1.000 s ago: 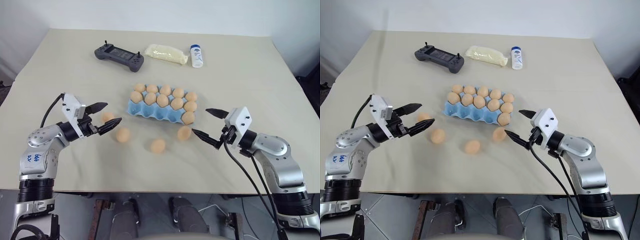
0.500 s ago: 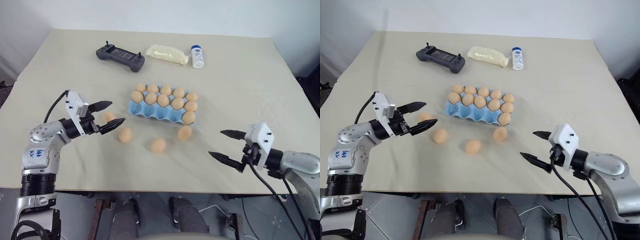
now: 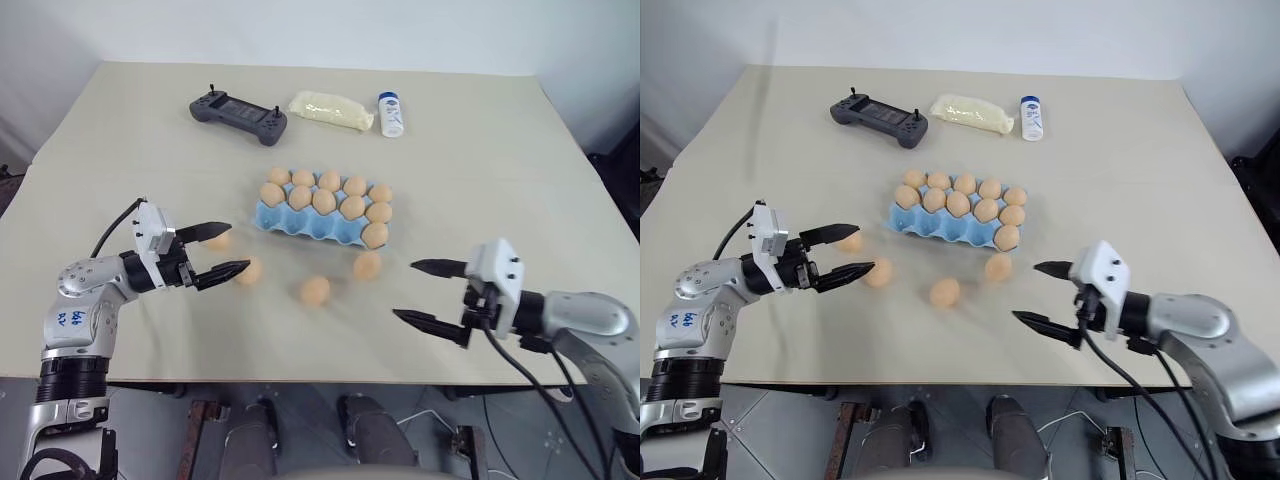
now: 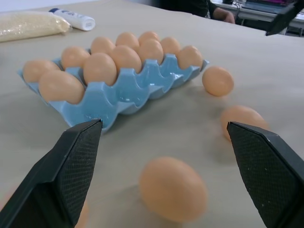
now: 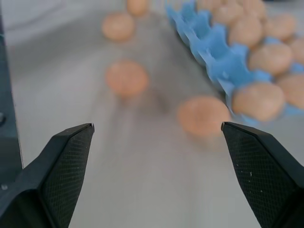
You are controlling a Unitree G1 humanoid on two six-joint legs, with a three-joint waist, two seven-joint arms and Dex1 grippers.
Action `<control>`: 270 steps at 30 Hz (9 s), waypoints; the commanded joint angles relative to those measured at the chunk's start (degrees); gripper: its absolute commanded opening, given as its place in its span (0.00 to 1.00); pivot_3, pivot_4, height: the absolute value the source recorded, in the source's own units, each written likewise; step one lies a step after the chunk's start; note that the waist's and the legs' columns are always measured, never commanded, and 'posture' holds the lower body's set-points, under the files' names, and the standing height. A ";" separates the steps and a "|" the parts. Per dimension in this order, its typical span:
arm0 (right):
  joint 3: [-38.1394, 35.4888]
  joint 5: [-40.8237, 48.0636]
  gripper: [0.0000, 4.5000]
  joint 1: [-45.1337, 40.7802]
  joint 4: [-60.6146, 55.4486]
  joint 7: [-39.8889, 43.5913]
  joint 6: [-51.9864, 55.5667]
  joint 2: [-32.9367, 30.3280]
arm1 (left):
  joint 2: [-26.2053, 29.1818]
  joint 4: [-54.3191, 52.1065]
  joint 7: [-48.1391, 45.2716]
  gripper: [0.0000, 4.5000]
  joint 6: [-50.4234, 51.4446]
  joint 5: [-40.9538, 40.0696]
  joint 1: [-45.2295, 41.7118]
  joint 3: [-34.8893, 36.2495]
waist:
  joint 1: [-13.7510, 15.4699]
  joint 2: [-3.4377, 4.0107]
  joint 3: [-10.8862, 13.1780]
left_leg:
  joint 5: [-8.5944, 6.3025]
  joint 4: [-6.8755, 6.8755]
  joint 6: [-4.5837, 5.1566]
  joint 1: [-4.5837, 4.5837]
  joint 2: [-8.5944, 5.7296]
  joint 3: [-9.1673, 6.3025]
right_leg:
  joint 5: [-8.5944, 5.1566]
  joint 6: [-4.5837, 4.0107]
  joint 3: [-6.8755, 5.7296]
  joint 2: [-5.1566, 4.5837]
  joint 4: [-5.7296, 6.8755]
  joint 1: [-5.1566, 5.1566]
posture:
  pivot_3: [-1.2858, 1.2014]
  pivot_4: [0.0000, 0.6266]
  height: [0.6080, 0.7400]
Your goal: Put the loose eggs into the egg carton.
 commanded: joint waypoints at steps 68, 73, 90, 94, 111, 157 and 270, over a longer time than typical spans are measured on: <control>17.50 -20.52 0.50 -37.95 22.70 -1.06 5.60 18.04 | 1.04 -10.79 -2.83 1.00 -1.58 -7.25 10.87 3.74 | 0.13 0.05 0.01 | -0.53 -0.09 0.05 -0.44 0.13 0.46 | 0.31 0.22 -4.51 -2.32 -0.21 -0.54 | 0.52 0.24 1.00; 16.14 -23.80 0.50 -39.95 31.89 -3.60 0.20 17.38 | 0.90 -9.32 -3.50 1.00 -3.09 -5.74 10.36 2.85 | 0.11 0.07 0.03 | -0.65 -0.04 0.20 -0.47 0.14 0.69 | 0.47 0.44 -5.74 -2.84 -0.21 -0.58 | 0.52 0.24 1.00; 17.54 -23.85 0.99 -39.24 34.23 -0.42 -2.77 18.69 | 0.53 -8.46 -2.42 1.00 -4.28 -5.41 9.20 2.56 | 0.21 0.10 0.05 | -0.66 0.21 0.48 -0.49 0.15 1.17 | 0.52 0.53 -7.81 -3.63 0.33 -0.91 | 0.52 0.24 1.00; 16.74 -23.66 0.99 -38.62 32.73 -0.16 -2.38 17.79 | 0.59 -8.10 -2.55 1.00 -4.54 -5.35 8.92 2.54 | 0.23 0.10 0.04 | -0.65 0.21 0.49 -0.48 0.17 1.17 | 0.52 0.51 -7.84 -3.65 0.33 -0.92 | 0.52 0.24 1.00; -6.25 -5.27 0.99 -9.84 4.00 5.09 10.14 0.37 | 0.34 -1.20 -5.55 1.00 -7.61 -4.04 4.69 1.32 | 2.16 0.10 0.04 | -0.73 0.23 0.52 -0.51 0.16 1.16 | 0.51 0.49 -7.95 -3.69 0.25 -0.94 | 0.52 0.24 1.00; 9.72 -9.14 0.79 -12.92 13.38 -16.41 12.84 15.55 | 2.72 -1.81 -10.97 1.00 -12.33 -2.17 9.96 0.75 | 1.80 0.18 0.05 | -0.70 0.17 0.65 -0.46 0.32 1.14 | 0.90 0.32 -8.58 -3.79 -0.40 -0.59 | 0.52 0.24 1.00; 6.13 -7.33 1.00 -33.64 46.08 34.46 -23.91 11.53 | -16.22 -41.70 62.14 0.80 46.57 11.87 8.02 -12.39 | 2.02 0.26 0.09 | -0.48 0.63 0.39 -0.52 0.47 1.30 | 1.29 0.10 -9.04 -4.00 0.25 -1.01 | 0.52 0.24 1.00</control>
